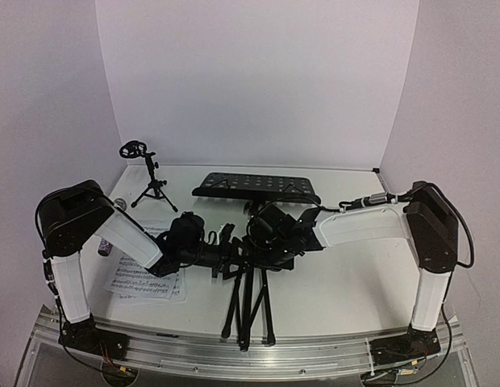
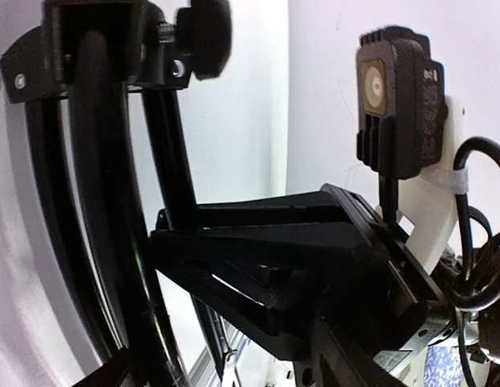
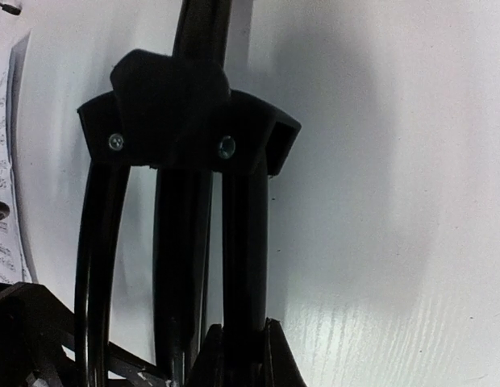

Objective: Pack up the instrument practice props

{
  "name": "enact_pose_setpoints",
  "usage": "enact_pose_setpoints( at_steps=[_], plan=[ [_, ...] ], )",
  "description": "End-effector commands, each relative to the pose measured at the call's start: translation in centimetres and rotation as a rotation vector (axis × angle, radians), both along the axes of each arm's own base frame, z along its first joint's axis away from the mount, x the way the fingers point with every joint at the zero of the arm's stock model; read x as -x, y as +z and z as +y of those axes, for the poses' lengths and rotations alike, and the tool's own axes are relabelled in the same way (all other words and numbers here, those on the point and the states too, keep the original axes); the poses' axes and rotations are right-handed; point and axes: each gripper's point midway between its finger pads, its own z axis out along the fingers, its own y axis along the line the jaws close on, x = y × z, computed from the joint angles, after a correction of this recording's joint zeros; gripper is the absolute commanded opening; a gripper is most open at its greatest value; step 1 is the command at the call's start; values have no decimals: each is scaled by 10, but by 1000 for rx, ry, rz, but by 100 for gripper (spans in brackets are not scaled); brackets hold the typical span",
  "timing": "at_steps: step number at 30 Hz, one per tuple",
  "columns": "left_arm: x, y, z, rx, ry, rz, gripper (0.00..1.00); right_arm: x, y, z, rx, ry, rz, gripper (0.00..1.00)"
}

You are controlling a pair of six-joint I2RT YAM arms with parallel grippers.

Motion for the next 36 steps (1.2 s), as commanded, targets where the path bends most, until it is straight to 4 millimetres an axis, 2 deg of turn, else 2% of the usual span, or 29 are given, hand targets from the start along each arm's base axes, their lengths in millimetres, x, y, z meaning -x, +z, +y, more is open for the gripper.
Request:
enact_pose_setpoints(
  at_steps=[1, 5, 7, 11, 14, 17, 20, 23, 27, 30, 33, 36],
  plan=[
    [-10, -41, 32, -227, 57, -18, 73, -44, 55, 13, -73, -58, -206, 0],
    [-20, -22, 31, -248, 80, -46, 90, -43, 54, 14, -80, -61, -197, 0],
    [-25, -19, 33, -291, 97, -52, 93, -43, 53, 12, -75, -67, -198, 0],
    [-31, -25, 47, -432, 135, -40, 95, -47, 56, 5, -64, -81, -216, 0],
    [-28, -28, 49, -424, 131, -35, 94, -47, 54, 16, -79, -37, -195, 0],
    [-31, -23, 51, -417, 135, -53, 89, -44, 51, 23, -98, -21, -166, 1],
    [-37, -8, 56, -403, 132, -96, 88, -40, 54, 22, -103, -16, -158, 21],
    [-42, 10, 60, -392, 115, -184, 88, -37, 52, 23, -104, 5, -145, 35],
    [-55, 26, 67, -388, 145, -267, 88, -36, 40, 37, -105, 45, -103, 61],
    [-69, 41, 75, -368, 164, -322, 88, -37, 31, 38, -64, 36, -74, 83],
    [-79, 65, 78, -350, 146, -463, 87, -39, 16, 29, 13, 13, -56, 90],
    [-75, 92, 81, -329, 116, -617, 87, -41, 9, 24, 49, 1, -63, 91]
  ],
)
